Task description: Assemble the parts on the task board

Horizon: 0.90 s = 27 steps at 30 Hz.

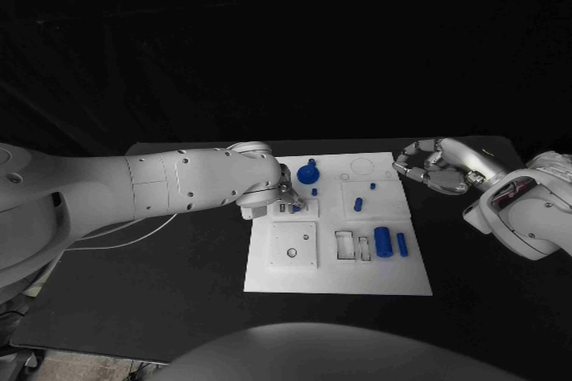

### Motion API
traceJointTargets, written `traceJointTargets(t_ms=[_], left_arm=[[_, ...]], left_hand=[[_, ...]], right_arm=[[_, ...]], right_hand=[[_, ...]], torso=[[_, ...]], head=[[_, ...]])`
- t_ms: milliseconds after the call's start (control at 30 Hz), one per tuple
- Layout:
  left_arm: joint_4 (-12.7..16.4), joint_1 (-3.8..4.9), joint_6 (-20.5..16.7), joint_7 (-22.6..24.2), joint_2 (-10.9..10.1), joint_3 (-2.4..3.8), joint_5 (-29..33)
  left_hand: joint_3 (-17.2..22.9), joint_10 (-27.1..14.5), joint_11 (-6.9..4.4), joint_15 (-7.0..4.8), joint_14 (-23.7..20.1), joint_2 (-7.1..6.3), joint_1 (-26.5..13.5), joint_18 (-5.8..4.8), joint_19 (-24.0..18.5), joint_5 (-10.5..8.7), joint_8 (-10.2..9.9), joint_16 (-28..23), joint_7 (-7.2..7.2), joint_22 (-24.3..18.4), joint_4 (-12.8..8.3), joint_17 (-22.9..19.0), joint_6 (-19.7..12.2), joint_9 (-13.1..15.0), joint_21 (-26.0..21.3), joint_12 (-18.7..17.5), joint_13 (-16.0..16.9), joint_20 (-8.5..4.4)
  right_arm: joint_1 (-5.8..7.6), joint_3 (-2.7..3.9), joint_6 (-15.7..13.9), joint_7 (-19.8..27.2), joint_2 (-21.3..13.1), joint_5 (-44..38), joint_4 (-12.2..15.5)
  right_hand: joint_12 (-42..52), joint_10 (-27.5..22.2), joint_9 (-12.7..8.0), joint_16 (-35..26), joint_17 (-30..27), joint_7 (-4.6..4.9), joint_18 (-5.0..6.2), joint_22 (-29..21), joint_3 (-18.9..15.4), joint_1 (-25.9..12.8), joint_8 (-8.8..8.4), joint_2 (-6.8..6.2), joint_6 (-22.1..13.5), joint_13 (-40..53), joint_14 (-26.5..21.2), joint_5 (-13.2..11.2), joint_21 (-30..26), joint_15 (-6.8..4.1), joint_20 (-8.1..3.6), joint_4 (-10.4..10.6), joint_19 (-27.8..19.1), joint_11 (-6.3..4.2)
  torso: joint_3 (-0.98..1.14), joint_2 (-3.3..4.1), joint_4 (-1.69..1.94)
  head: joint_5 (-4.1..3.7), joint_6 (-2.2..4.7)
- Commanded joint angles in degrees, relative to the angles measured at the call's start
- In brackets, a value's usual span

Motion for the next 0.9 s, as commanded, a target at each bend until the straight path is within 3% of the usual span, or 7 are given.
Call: traceJointTargets(t_ms=[33,433,633,733,900], left_arm=[[-0.11,-0.27,1.98,-3.12,0.14,-0.1,0.36],[-0.06,-0.32,2.68,-4.32,-0.2,-0.1,-0.27],[1.3,-0.32,-0.55,-1.89,-1.37,-0.04,-0.46],[2.41,-0.25,-2.28,-1.19,-2.38,0.3,-1.05],[3.7,0.93,-2.33,-1.9,-4.08,0.69,-1.83]], left_hand=[[-0.87,6.06,0.35,0.27,6.03,-0.07,-0.75,-0.2,-0.1,-0.73,-0.29,0.14,0.55,8.97,0.35,15.06,0.0,-0.15,-0.27,-0.2,15.08,0.22],[-5.74,6.06,0.52,0.38,6.03,0.16,-3.82,-0.35,0.59,-5.05,0.21,0.14,0.76,9.51,2.35,15.06,-0.68,0.66,0.1,-0.2,15.08,0.32],[-10.05,6.06,0.58,0.37,6.03,-0.06,-7.63,-0.6,1.43,-7.16,0.93,0.14,0.78,10.22,2.47,15.06,-1.5,1.43,0.81,-0.2,15.08,0.32],[-12.08,6.06,0.5,0.3,6.03,-0.29,-8.88,-0.78,2.03,-8.37,1.62,0.14,0.72,10.71,2.5,15.06,-1.71,1.96,1.37,-0.2,15.08,0.28],[-14.15,6.06,0.27,0.12,6.03,-0.45,-9.98,-0.88,2.42,-8.71,2.75,0.14,0.46,11.02,2.53,15.06,-1.19,2.64,1.71,-0.2,15.08,0.12]], right_arm=[[-0.04,0.01,0.78,-0.05,0.04,-0.24,-0.01],[-0.06,0.01,0.91,-0.05,-0.16,-0.24,0.05],[-0.08,0.01,0.71,0.1,-0.33,-0.24,0.09],[-0.08,0.01,0.61,0.18,-0.42,-0.24,0.03],[-0.09,0.0,0.59,0.18,-0.44,-0.24,-0.09]], right_hand=[[0.22,5.9,-0.06,0.2,15.06,0.36,0.61,13.21,-0.04,0.38,-0.3,0.04,-0.17,15.08,5.87,0.36,-0.31,0.43,0.26,-0.18,1.8,0.45],[0.22,5.9,-0.08,0.2,15.06,0.37,0.6,13.21,-0.07,0.41,-0.29,0.03,-0.15,15.08,5.87,0.34,-0.31,0.43,0.26,-0.15,1.8,0.46],[0.22,5.9,-0.13,0.2,15.06,0.39,0.6,13.22,-0.14,0.37,-0.28,0.0,-0.11,15.08,5.87,0.3,-0.3,0.44,0.27,-0.05,1.81,0.48],[0.22,5.9,-0.18,0.2,15.06,0.41,0.6,13.22,-0.24,0.29,-0.27,-0.01,-0.07,15.08,5.87,0.25,-0.29,0.45,0.28,0.09,1.83,0.49],[0.22,5.9,-0.23,0.2,15.06,0.42,0.6,13.22,-0.34,0.2,-0.27,-0.01,-0.04,15.08,5.87,0.21,-0.29,0.47,0.29,0.2,1.83,0.51]], torso=[[-0.01,-0.01,-0.02],[-0.02,0.03,-0.03],[-0.06,0.05,-0.03],[-0.07,0.03,0.03],[-0.01,-0.02,0.01]], head=[[0.02,0.0],[0.31,0.0],[0.43,0.0],[0.33,0.0],[0.46,0.0]])
